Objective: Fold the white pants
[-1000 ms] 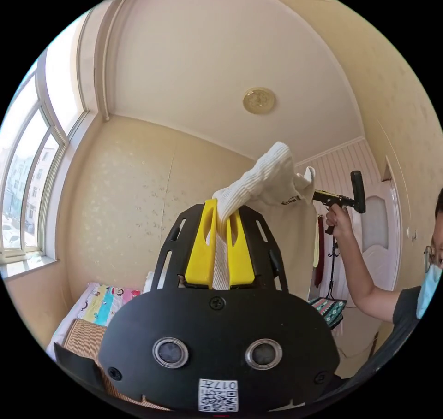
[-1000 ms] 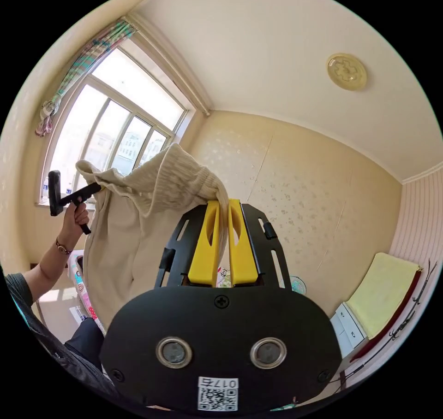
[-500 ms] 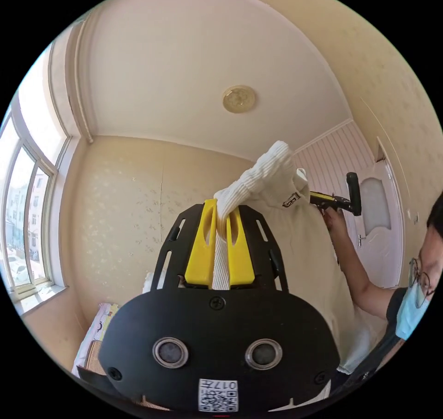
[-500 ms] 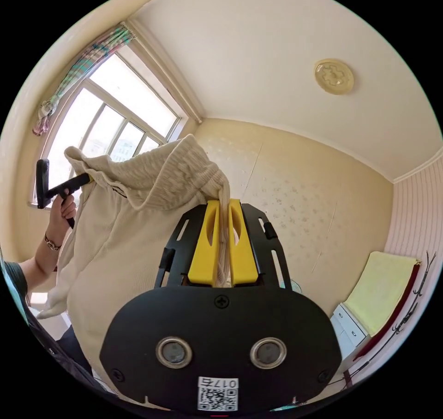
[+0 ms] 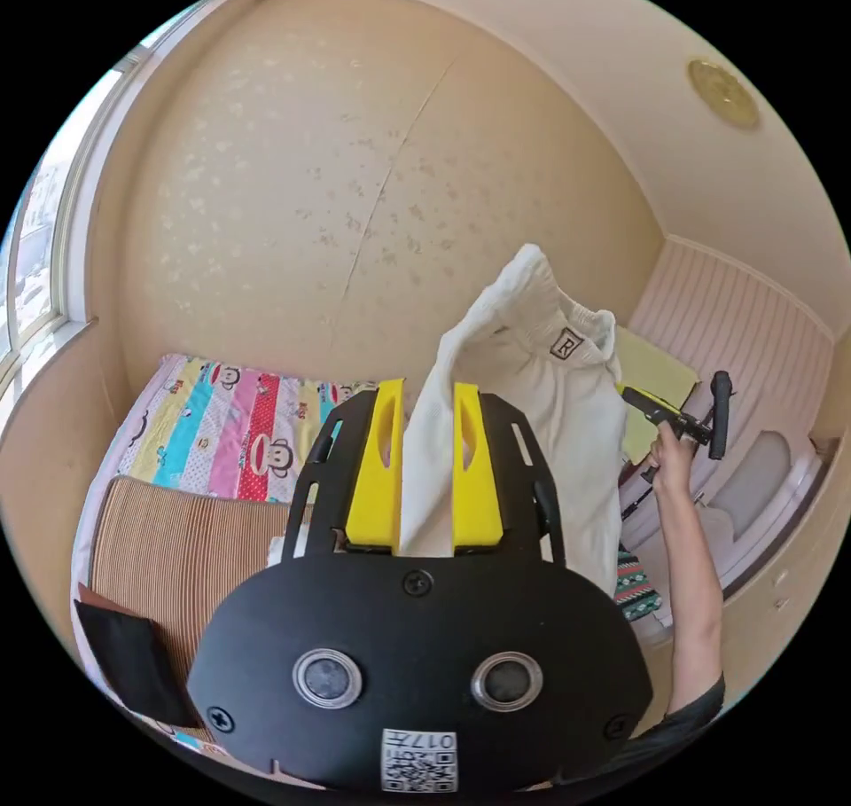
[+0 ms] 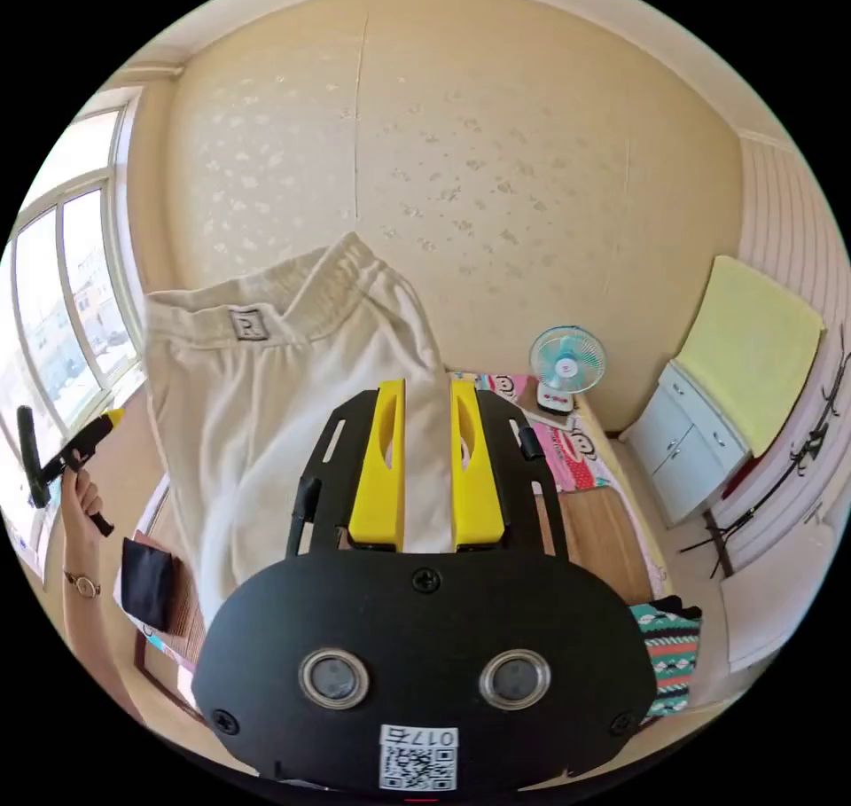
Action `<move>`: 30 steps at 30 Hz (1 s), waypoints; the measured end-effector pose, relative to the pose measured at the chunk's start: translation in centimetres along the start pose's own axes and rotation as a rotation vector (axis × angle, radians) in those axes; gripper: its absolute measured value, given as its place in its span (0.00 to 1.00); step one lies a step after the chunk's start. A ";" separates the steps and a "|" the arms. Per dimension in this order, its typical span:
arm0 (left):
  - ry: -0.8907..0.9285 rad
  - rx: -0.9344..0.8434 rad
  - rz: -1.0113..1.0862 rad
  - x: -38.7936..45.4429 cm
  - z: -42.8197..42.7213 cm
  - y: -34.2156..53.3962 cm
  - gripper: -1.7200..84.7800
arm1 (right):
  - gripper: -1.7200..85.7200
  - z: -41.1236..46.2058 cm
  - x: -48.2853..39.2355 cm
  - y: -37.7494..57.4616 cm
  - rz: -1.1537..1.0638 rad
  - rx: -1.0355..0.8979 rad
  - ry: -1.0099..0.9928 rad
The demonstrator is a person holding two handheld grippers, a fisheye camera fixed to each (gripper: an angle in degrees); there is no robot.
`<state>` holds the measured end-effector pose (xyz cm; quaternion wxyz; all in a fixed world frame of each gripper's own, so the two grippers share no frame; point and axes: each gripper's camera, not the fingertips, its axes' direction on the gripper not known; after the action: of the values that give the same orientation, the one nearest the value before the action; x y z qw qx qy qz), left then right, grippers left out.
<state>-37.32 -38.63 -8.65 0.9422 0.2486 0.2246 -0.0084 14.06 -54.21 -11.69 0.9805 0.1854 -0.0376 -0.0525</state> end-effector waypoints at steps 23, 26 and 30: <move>-0.157 -0.629 0.125 -4.3 11.0 56.3 0.13 | 0.12 23.0 -2.2 58.5 -0.152 -0.700 -0.130; -0.250 -0.642 0.158 -2.2 11.7 56.7 0.11 | 0.08 23.3 -2.2 58.8 -0.187 -0.743 -0.110; -0.138 -0.652 -0.030 -1.6 10.2 57.7 0.05 | 0.07 21.8 -1.5 60.4 -0.222 -0.763 -0.046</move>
<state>-27.17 6.93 26.74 0.9849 -0.0706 0.1547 0.0335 15.92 -6.01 30.67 0.9663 -0.1903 -0.0173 -0.1726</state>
